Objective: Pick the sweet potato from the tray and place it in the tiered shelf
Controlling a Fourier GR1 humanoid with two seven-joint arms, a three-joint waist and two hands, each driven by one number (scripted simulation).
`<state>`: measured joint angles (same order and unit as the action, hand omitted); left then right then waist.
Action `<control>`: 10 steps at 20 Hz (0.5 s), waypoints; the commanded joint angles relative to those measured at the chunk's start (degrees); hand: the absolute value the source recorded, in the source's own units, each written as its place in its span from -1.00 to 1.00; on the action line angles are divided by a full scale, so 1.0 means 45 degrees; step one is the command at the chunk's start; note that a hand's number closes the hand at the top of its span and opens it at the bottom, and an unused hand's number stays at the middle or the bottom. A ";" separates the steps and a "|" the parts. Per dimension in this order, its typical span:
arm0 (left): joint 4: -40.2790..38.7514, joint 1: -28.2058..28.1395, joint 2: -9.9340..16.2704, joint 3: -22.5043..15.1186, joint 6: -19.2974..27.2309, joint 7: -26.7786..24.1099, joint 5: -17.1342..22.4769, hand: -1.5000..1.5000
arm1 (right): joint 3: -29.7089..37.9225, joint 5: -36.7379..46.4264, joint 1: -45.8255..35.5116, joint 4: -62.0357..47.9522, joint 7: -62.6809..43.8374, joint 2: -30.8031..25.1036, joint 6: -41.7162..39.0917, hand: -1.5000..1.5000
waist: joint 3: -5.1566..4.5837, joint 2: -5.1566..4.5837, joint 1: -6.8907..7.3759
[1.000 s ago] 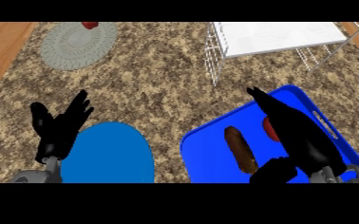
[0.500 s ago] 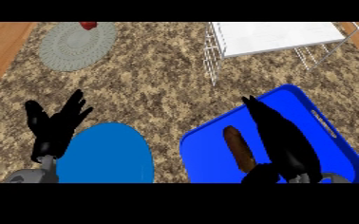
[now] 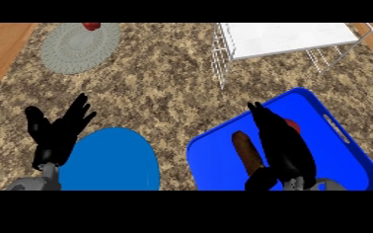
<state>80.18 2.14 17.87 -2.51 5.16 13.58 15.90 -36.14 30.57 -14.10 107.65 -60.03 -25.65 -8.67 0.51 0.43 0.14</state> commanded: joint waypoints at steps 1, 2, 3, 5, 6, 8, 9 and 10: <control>-0.0580 -0.0199 -0.0022 0.0057 -0.0218 0.0301 -0.0066 0.00 | -0.0045 0.0835 0.0816 0.0025 -0.0522 -0.0107 -0.0110 -1.00 | -0.0115 -0.0085 -0.0080; -0.0987 0.0002 -0.0086 0.0215 -0.0530 0.0046 0.0160 0.00 | -0.0356 0.1431 0.0337 -0.1268 -0.0178 0.0594 0.0267 -1.00 | -0.0117 -0.0110 -0.0017; -0.0639 0.0285 -0.0074 0.0262 -0.0175 0.0658 0.0066 0.00 | -0.0143 0.1599 0.0334 -0.1418 -0.0086 0.0673 0.0267 -1.00 | -0.0113 -0.0102 -0.0021; 0.0256 -0.0437 -0.0458 -0.0224 0.0277 0.0608 -0.0491 0.00 | 0.0148 0.1791 0.0345 -0.1414 0.0057 0.0693 0.0039 -1.00 | -0.0110 -0.0084 0.0011; -0.1456 0.0749 -0.0202 0.0401 -0.0306 0.0387 -0.0132 0.00 | 0.0580 0.1409 0.0054 -0.1950 0.0499 0.0760 -0.0169 -1.00 | -0.0116 -0.0117 -0.0051; -0.1768 0.0619 -0.0559 0.0287 -0.0244 -0.0184 -0.0497 0.00 | 0.0744 0.1694 0.0452 -0.1261 0.0851 0.0621 -0.0167 -1.00 | -0.0116 -0.0102 -0.0079; -0.0701 -0.0158 -0.0948 -0.0155 0.0291 -0.0015 -0.0759 0.00 | 0.0564 0.2021 0.0776 -0.2006 0.1440 0.0587 0.0426 -1.00 | -0.0110 -0.0097 -0.0024; -0.0922 0.0389 -0.1014 -0.0159 0.0295 0.0223 -0.0755 0.00 | 0.0138 0.2523 0.0995 -0.2310 0.1619 0.1161 0.1117 -1.00 | -0.0109 -0.0104 -0.0052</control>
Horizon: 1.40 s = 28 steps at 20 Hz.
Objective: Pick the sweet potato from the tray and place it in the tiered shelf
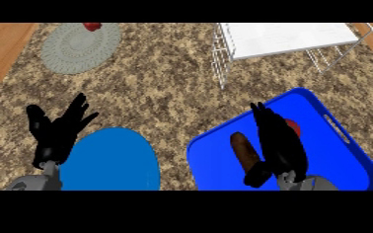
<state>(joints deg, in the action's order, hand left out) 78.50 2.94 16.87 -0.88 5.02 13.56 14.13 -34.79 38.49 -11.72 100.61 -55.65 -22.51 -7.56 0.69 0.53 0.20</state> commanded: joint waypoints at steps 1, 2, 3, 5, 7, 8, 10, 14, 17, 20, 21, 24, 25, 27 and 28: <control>-0.1153 0.0093 -0.0485 -0.0185 -0.0058 -0.0070 -0.0313 0.00 | 0.0127 0.0501 0.0436 -0.0399 0.0615 0.0349 0.0389 -1.00 | -0.0155 -0.0128 -0.0078; -0.0881 0.0108 -0.0078 0.0110 -0.0508 0.0215 0.0022 0.00 | 0.0578 0.0344 0.0291 -0.1324 0.1600 0.0169 0.0606 -1.00 | -0.0152 -0.0135 -0.0034; 0.0445 -0.0454 -0.0138 0.0018 -0.0079 0.0929 -0.0023 0.00 | -0.0007 0.1009 0.0807 -0.0641 0.0920 0.0703 0.0891 -1.00 | -0.0149 -0.0104 -0.0015; 0.0282 -0.0993 -0.0659 -0.0437 -0.0117 0.0289 -0.0308 0.00 | 0.0242 0.1026 0.0333 -0.1719 0.1515 0.0949 0.1023 -1.00 | -0.0150 -0.0122 0.0040; 0.0677 -0.0824 -0.0303 -0.0041 -0.0207 0.0724 -0.0321 0.00 | 0.0603 0.1006 0.0430 -0.0906 0.1476 0.1000 0.0452 -1.00 | -0.0152 -0.0107 -0.0007; -0.0413 0.0189 -0.0970 -0.0422 0.0306 0.0540 -0.0713 0.00 | 0.0386 0.1321 -0.0261 -0.2260 0.1620 0.1602 0.0810 -1.00 | -0.0153 -0.0138 -0.0017; -0.0471 -0.0129 -0.0498 0.0142 -0.0410 0.0270 -0.0349 0.00 | 0.0768 0.0827 0.0498 -0.2384 0.2722 0.1087 0.0677 -1.00 | -0.0154 -0.0130 -0.0032; 0.0289 -0.0455 -0.0953 -0.0472 0.0049 0.0722 -0.0584 0.00 | -0.0548 0.0495 -0.0527 -0.2744 0.3120 0.0785 -0.1676 1.00 | -0.0151 -0.0138 0.0134; 0.0891 -0.1003 -0.0886 -0.0385 -0.0173 0.0659 -0.0529 0.00 | -0.0118 0.0374 -0.0407 -0.2676 0.3059 0.1753 -0.1167 1.00 | -0.0151 -0.0116 0.0085; 0.0652 -0.0499 -0.0334 0.0262 -0.0482 0.1115 -0.0258 0.00 | -0.0281 0.0919 0.0702 -0.2315 0.4463 0.1205 -0.0152 1.00 | -0.0148 -0.0108 -0.0018; -0.0738 0.0353 -0.0754 0.0252 -0.0200 0.0485 -0.0620 0.00 | -0.0464 0.1162 0.1152 -0.1759 0.4406 0.1081 -0.0016 1.00 | -0.0155 -0.0121 -0.0132; -0.0403 -0.0251 -0.0722 0.0254 -0.0610 0.0286 -0.0533 0.00 | -0.0750 0.1725 0.0793 -0.1724 0.4637 0.1761 0.0351 1.00 | -0.0155 -0.0119 -0.0048; 0.0073 -0.0395 -0.0963 -0.0134 -0.0266 0.0597 -0.0831 0.00 | 0.0253 0.0652 -0.0245 -0.1909 0.5269 0.1555 -0.0513 1.00 | -0.0152 -0.0126 0.0011; 0.0307 -0.0112 -0.0556 0.0337 -0.0484 0.1069 -0.0468 0.00 | 0.0656 -0.0238 -0.0166 -0.1104 0.5811 0.1135 -0.1416 1.00 | -0.0152 -0.0117 -0.0015; -0.0295 -0.0145 -0.0495 0.0349 -0.0737 0.0535 -0.0567 0.00 | 0.0967 -0.0763 -0.0756 -0.1901 0.6424 0.1372 -0.1582 1.00 | -0.0153 -0.0152 0.0032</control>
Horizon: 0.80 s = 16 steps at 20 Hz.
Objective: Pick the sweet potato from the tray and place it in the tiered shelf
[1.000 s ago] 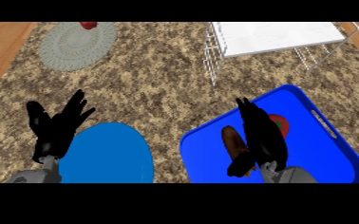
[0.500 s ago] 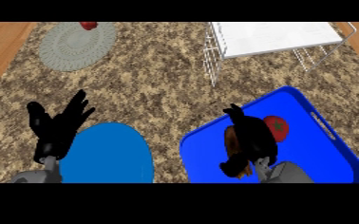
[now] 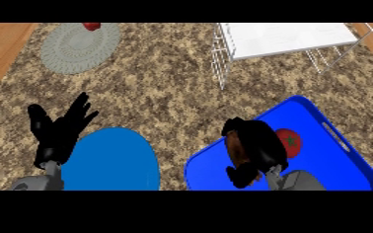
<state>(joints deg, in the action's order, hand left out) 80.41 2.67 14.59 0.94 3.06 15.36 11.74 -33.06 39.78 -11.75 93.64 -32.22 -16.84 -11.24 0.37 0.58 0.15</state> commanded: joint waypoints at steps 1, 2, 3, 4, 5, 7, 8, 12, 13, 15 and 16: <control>-0.0089 -0.0309 -0.0510 -0.0398 0.0509 0.0423 -0.0419 0.00 | 0.0928 -0.1504 -0.0240 0.0479 0.1949 -0.0766 -0.1073 1.00 | -0.0076 -0.0131 -0.0017; -0.0925 0.0037 -0.0331 -0.0174 -0.0078 -0.0065 -0.0185 0.00 | 0.1036 -0.1744 -0.1094 -0.0767 0.2349 -0.0023 -0.1057 1.00 | -0.0081 -0.0185 0.0052; -0.1437 -0.0103 -0.0513 -0.0180 -0.0159 -0.0495 -0.0211 0.00 | 0.1620 -0.2283 -0.0927 0.0498 0.2225 -0.0576 -0.1572 1.00 | -0.0089 -0.0161 -0.0084; -0.0617 -0.0759 -0.0333 -0.0119 -0.0402 -0.0476 -0.0017 0.00 | 0.1511 -0.2233 -0.0703 0.1249 0.1616 0.0012 -0.1283 1.00 | -0.0086 -0.0115 -0.0035; -0.0693 0.0038 -0.0346 -0.0003 0.0206 0.0173 -0.0216 0.00 | 0.2203 -0.2674 -0.0972 0.1159 0.1947 0.0016 -0.1160 1.00 | -0.0080 -0.0132 -0.0080; -0.0725 -0.0326 -0.0600 -0.0219 0.0224 0.0046 -0.0312 0.00 | 0.2692 -0.2625 -0.1534 0.2564 0.1574 -0.0336 -0.1340 1.00 | -0.0086 -0.0099 -0.0136; -0.0358 -0.0565 -0.0294 -0.0112 -0.0075 0.0208 -0.0147 0.00 | 0.2408 -0.2356 -0.1346 0.3332 0.0927 0.0221 -0.0914 1.00 | -0.0086 -0.0067 -0.0129; -0.0172 0.0048 -0.0193 0.0043 0.0310 0.0786 -0.0252 0.00 | 0.3362 -0.2795 -0.2256 0.6284 -0.1550 0.0253 -0.1629 1.00 | -0.0098 -0.0012 -0.0304; 0.0102 -0.0262 -0.0246 -0.0107 0.0067 0.0694 -0.0192 0.00 | 0.4374 -0.2895 -0.2766 0.5911 -0.1230 -0.0141 -0.1580 1.00 | -0.0090 -0.0056 -0.0162; -0.0452 -0.0327 -0.0347 -0.0082 0.0237 0.0588 -0.0362 0.00 | 0.5039 -0.3558 -0.3311 0.7306 -0.3024 -0.0221 -0.2301 1.00 | -0.0108 -0.0024 -0.0329; -0.0276 -0.0580 -0.0343 0.0118 0.0086 0.0193 -0.0172 0.00 | 0.5314 -0.3738 -0.4035 0.7364 -0.3763 -0.0059 -0.2483 1.00 | -0.0110 -0.0041 -0.0165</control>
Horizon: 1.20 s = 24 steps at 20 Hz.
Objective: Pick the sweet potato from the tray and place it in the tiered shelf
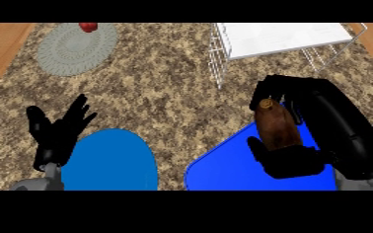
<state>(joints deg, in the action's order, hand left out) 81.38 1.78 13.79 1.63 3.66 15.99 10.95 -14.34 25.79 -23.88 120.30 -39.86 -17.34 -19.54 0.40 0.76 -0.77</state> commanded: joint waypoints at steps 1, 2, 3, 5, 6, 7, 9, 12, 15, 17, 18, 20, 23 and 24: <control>-0.1094 0.0111 -0.0231 -0.0158 -0.0156 -0.0092 -0.0152 0.00 | 0.1722 -0.1211 -0.1480 0.1646 -0.2332 -0.0369 -0.1215 1.00 | -0.0115 -0.0115 -0.0043; -0.0660 -0.0196 -0.0002 0.0061 -0.0321 0.0095 0.0092 0.00 | 0.2287 -0.1396 -0.2318 0.1217 -0.2616 -0.0302 -0.1126 1.00 | -0.0111 -0.0119 0.0107; -0.0417 -0.0941 -0.0725 -0.0629 0.0129 -0.0605 -0.0535 0.00 | 0.3081 -0.1994 -0.2806 0.0498 -0.2390 -0.0736 -0.1476 1.00 | -0.0107 -0.0132 0.0186; -0.0408 -0.0563 -0.0193 -0.0213 -0.0144 -0.0046 -0.0246 0.00 | 0.3657 -0.2532 -0.3920 0.0808 -0.3530 -0.0994 -0.1790 1.00 | -0.0109 -0.0103 0.0151; -0.0530 -0.0350 0.0155 0.0107 -0.0579 0.0098 0.0119 0.00 | 0.4119 -0.2866 -0.4268 0.0500 -0.3795 -0.1099 -0.1792 1.00 | -0.0108 -0.0114 0.0147; -0.0175 0.0087 0.0391 0.0258 -0.0574 0.0954 0.0330 0.00 | 0.4355 -0.3116 -0.4695 0.0010 -0.3628 -0.1344 -0.1938 1.00 | -0.0101 -0.0125 0.0180; -0.0588 0.0340 0.0120 0.0116 -0.0490 0.0624 0.0145 0.00 | 0.4455 -0.2707 -0.6020 -0.1982 -0.3201 -0.1679 -0.1688 1.00 | -0.0108 -0.0178 0.0273; -0.0474 -0.0122 -0.0431 -0.0347 -0.0029 0.0028 -0.0508 0.00 | 0.5016 -0.3075 -0.6600 -0.2609 -0.3548 -0.1954 -0.1571 1.00 | -0.0103 -0.0155 0.0236; -0.0369 -0.0187 -0.0615 -0.0579 -0.0002 0.0176 -0.0594 0.00 | 0.5643 -0.2814 -0.8024 -0.5255 -0.2286 -0.2687 -0.1444 1.00 | -0.0104 -0.0212 0.0409; -0.0783 0.0087 -0.0318 -0.0081 -0.0298 0.0038 -0.0306 0.00 | 0.5876 -0.3015 -0.8812 -0.5758 -0.2502 -0.2908 -0.1488 1.00 | -0.0106 -0.0186 0.0318; -0.1230 0.0201 0.0117 0.0277 -0.0969 0.0006 0.0148 0.00 | 0.6202 -0.3124 -0.9373 -0.6547 -0.2268 -0.3278 -0.1615 1.00 | -0.0113 -0.0217 0.0356; -0.0565 0.1021 0.0001 0.0022 -0.0300 0.1248 -0.0184 0.00 | 0.6066 -0.2591 -0.9041 -0.7466 -0.1036 -0.3570 -0.1581 1.00 | -0.0096 -0.0218 0.0313; -0.0048 0.0155 0.0092 0.0156 -0.0620 0.0737 -0.0064 0.00 | 0.6049 -0.2320 -0.9497 -0.9165 0.0394 -0.3915 -0.1601 1.00 | -0.0097 -0.0227 0.0436; -0.1262 -0.0061 -0.0515 -0.0232 -0.0697 -0.0461 -0.0406 0.00 | 0.5936 -0.2367 -1.0115 -0.9351 -0.0055 -0.3849 -0.1612 1.00 | -0.0111 -0.0247 0.0393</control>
<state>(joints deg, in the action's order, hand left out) 80.93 3.62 12.97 1.76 1.79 16.63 10.08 12.21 14.27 -65.22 85.90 -43.42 -33.09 -26.52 0.27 0.06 0.95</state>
